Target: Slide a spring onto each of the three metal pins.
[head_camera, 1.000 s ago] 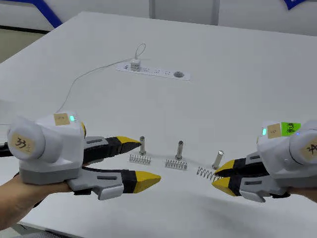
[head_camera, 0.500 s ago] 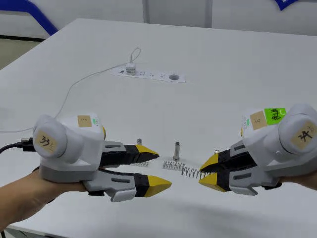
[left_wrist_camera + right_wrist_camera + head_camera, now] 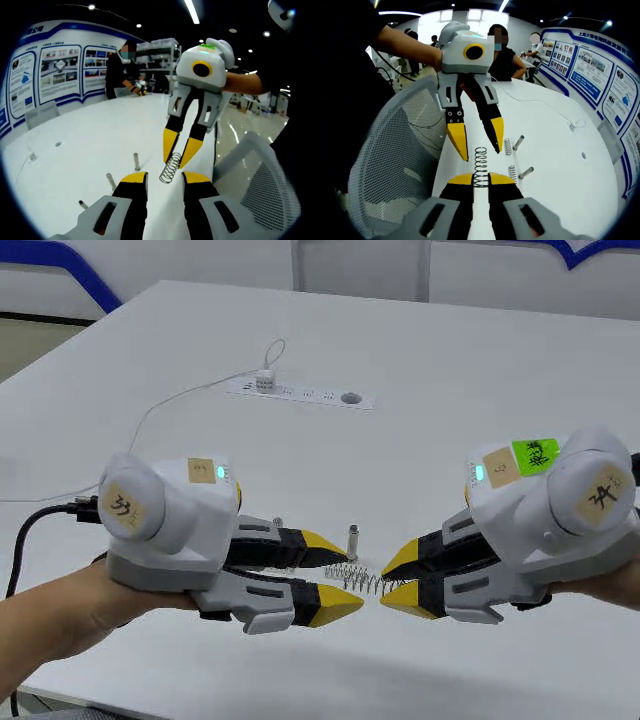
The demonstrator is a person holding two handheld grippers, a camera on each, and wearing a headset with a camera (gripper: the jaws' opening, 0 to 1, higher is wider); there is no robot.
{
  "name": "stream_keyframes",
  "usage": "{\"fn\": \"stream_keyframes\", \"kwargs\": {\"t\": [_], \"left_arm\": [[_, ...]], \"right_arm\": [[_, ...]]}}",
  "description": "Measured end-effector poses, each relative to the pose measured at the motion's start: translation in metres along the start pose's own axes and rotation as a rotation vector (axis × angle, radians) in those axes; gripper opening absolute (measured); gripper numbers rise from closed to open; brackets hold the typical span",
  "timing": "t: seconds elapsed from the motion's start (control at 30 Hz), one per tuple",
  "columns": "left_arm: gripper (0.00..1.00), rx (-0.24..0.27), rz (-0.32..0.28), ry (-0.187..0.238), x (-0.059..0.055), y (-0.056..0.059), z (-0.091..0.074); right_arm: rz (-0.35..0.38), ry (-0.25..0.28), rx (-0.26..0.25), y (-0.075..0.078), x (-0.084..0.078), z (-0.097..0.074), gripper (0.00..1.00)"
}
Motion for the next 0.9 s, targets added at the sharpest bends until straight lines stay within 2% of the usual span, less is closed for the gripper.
{"fn": "stream_keyframes", "kwargs": {"t": [0.1, 0.2, 0.33, 0.53, 0.77, 0.8, 0.9], "left_arm": [[0.26, -0.016, 0.011, -0.006, -0.0001, 0.0025, 0.0023], [0.24, -0.033, 0.028, -0.036, -0.0038, 0.0048, 0.0035], [0.17, -0.041, 0.042, -0.034, -0.0016, 0.0048, 0.0033], [0.14, -0.049, 0.056, -0.048, -0.0009, 0.0035, 0.0021], [0.11, -0.061, 0.160, -0.066, -0.0014, 0.0030, 0.0029], [0.10, -0.065, 0.200, -0.062, -0.0002, 0.0026, 0.0028], [0.10, -0.056, 0.195, -0.059, 0.0015, 0.0016, 0.0029]], "right_arm": [[-0.007, -0.003, 0.009, -0.0001, 0.0018, -0.0008, 0.11], [-0.016, -0.003, 0.022, -0.0002, 0.0051, -0.0016, 0.11], [-0.026, -0.013, 0.032, 0.0005, 0.0061, -0.0007, 0.11], [-0.028, -0.009, 0.050, -0.0001, 0.0076, 0.0017, 0.11], [-0.055, -0.024, 0.066, 0.0012, 0.0075, 0.0029, 0.11], [-0.066, -0.022, 0.070, 0.0019, 0.0082, 0.0026, 0.11], [-0.103, -0.014, 0.065, 0.0048, 0.0093, 0.0016, 0.11]]}}
Point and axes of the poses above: the centre of the closed fingertips' face, and the gripper's own axes: z roughly forward along the fingers, y roughly to its right, x roughly out of its top, the point moved 4 cm from there along -z, roughly backward along the fingers, and after that the axes turned 7 degrees about y, right-handed, at the moved point
